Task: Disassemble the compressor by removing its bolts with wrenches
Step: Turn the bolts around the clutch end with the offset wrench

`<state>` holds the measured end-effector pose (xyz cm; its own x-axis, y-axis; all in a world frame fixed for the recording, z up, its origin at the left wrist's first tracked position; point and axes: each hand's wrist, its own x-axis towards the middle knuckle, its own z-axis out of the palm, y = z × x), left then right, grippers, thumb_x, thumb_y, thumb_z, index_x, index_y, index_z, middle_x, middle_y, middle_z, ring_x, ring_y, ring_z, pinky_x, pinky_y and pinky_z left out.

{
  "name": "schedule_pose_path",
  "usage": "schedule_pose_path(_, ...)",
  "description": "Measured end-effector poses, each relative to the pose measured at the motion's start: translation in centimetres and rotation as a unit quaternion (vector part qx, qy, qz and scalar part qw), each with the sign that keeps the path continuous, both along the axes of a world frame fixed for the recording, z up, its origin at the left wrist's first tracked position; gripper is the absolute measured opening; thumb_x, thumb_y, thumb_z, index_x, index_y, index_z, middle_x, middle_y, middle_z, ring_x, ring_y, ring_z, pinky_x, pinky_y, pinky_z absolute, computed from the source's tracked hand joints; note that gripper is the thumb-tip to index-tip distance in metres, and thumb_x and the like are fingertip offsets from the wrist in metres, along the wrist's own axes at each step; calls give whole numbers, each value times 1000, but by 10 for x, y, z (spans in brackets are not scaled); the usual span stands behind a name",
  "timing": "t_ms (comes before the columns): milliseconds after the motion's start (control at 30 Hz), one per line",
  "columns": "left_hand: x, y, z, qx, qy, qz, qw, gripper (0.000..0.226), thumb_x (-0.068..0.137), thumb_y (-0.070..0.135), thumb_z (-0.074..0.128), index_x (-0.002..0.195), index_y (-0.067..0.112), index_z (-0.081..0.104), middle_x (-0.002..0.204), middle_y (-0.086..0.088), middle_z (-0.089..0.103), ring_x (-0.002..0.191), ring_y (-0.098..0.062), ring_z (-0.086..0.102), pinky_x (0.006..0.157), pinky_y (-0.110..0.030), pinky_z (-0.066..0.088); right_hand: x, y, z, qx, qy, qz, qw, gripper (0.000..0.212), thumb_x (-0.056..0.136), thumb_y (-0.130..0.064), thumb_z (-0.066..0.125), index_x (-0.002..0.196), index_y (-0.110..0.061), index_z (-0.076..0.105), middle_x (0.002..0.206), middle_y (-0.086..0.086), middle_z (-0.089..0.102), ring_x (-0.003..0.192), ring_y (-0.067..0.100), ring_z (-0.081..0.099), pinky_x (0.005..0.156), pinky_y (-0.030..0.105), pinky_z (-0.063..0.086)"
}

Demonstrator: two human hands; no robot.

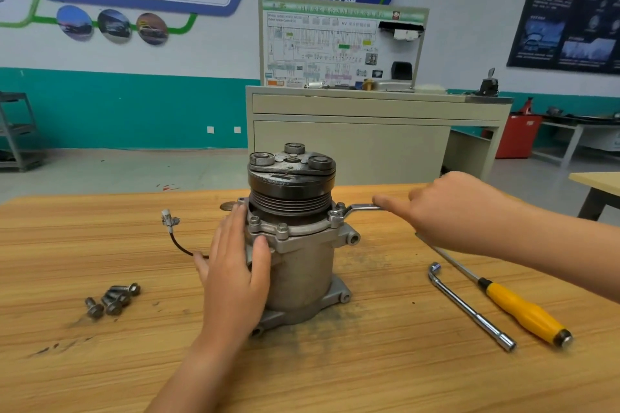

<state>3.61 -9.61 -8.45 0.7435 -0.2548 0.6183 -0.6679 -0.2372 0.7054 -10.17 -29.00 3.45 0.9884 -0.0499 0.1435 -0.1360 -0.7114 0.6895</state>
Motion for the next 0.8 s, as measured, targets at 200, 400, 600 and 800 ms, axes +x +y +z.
schedule_pose_path(200,4,-3,-2,-28,-3,-8,1000,55,83,51,20,137,41,24,142,22,28,136,-1,24,115,-56,3,43,-19,-30,52,-235,123,963,27,68,14,67,92,1,67,83,16,70,75,29,68,82,48,51)
schedule_pose_path(400,3,-5,-4,-44,-7,-13,999,50,83,50,22,133,45,22,144,20,28,140,-7,23,114,-57,4,51,-9,-38,232,-300,108,919,15,79,8,57,93,6,60,55,15,57,46,33,54,51,43,51)
schedule_pose_path(600,4,-6,-6,-52,-17,-5,998,52,83,50,22,135,39,24,146,22,18,137,3,12,115,-56,4,-7,17,-29,469,-253,64,844,26,93,-39,29,114,-28,40,55,-2,48,46,16,45,45,37,34)
schedule_pose_path(800,3,-5,-5,-40,-5,1,999,58,82,53,21,138,38,26,144,21,23,141,-6,17,114,-57,5,-17,36,-21,470,-136,-7,872,17,95,-35,30,95,-24,43,66,1,53,57,17,47,53,35,37)
